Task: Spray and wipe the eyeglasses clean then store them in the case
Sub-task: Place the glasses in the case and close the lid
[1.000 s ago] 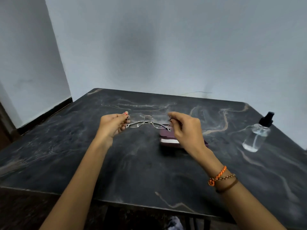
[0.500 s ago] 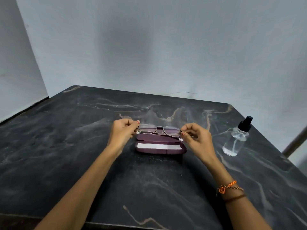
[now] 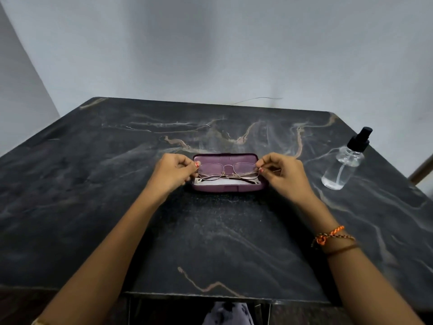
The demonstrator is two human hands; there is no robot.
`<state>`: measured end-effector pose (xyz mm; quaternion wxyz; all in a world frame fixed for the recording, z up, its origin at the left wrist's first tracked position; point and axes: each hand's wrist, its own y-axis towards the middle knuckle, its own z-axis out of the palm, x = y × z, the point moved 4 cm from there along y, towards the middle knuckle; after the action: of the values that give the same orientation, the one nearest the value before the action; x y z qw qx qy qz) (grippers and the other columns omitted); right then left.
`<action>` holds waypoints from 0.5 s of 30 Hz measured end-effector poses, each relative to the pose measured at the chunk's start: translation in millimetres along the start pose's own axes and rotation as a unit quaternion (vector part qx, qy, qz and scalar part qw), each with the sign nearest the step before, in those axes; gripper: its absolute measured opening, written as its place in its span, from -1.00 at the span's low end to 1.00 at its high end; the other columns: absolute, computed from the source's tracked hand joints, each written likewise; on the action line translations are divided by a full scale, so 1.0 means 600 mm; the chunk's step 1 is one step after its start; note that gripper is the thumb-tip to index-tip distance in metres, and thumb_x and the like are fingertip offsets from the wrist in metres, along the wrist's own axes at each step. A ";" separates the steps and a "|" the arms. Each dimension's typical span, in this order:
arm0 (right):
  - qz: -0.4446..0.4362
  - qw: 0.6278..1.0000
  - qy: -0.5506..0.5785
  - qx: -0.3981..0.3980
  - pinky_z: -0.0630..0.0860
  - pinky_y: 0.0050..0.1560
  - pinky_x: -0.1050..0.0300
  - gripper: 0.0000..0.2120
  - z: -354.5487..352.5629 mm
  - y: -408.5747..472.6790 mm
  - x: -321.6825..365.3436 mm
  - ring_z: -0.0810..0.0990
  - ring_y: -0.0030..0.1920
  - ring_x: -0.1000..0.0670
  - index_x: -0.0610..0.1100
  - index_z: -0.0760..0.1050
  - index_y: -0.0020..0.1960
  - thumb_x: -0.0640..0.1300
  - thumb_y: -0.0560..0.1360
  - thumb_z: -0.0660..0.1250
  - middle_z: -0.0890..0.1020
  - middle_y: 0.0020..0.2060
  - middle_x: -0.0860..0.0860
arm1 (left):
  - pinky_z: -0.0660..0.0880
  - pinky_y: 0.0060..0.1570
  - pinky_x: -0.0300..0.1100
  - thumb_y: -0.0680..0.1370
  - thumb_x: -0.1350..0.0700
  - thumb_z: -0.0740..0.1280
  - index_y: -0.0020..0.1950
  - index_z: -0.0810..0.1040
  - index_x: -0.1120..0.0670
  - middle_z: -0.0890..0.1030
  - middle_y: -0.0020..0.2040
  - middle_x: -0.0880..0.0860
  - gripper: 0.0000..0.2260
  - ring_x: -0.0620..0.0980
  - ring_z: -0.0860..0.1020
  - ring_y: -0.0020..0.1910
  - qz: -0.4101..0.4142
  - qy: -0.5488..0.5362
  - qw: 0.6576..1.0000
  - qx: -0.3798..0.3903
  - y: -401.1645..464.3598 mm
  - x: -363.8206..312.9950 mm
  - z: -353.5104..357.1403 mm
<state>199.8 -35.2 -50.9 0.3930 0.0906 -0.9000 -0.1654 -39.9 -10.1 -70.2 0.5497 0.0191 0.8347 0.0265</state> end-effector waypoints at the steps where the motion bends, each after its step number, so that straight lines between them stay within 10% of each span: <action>1: 0.002 1.000 -0.007 0.005 0.53 -0.13 0.32 -0.85 0.000 0.000 0.000 0.61 -0.25 0.11 -0.11 0.57 -0.18 -0.34 0.40 0.37 0.64 -0.27 0.05 | 0.40 -0.49 -0.36 0.50 0.13 0.37 -0.32 0.56 0.04 0.61 -0.39 -0.03 -0.82 -0.20 0.46 -0.49 0.005 0.007 1.000 0.001 -0.001 -0.001 0.000; 9: -0.006 0.999 -0.032 0.022 0.51 -0.14 0.41 -0.88 -0.011 -0.007 0.004 0.60 -0.24 0.09 -0.20 0.64 -0.15 -0.36 0.36 0.39 0.65 -0.27 0.01 | 0.41 -0.31 -0.36 0.32 -0.13 0.47 -0.27 0.61 -0.02 0.63 -0.37 -0.09 -0.81 -0.23 0.52 -0.37 0.039 0.101 0.994 0.013 -0.012 -0.018 -0.009; 15: -0.004 0.999 -0.036 0.038 0.42 -0.17 0.59 -0.88 -0.016 -0.011 0.005 0.55 -0.33 0.29 -0.18 0.65 -0.17 -0.35 0.34 0.42 0.63 -0.31 0.05 | 0.43 -0.33 -0.56 0.13 0.06 0.61 -0.12 0.59 0.02 0.59 -0.27 -0.13 -0.62 -0.21 0.52 -0.31 0.070 0.146 0.983 0.083 -0.022 -0.030 -0.011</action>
<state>204.9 -44.4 -45.4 0.3564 0.1027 -0.9187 -0.1356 -39.0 -24.7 -51.8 0.4155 0.1194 0.9017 -0.0022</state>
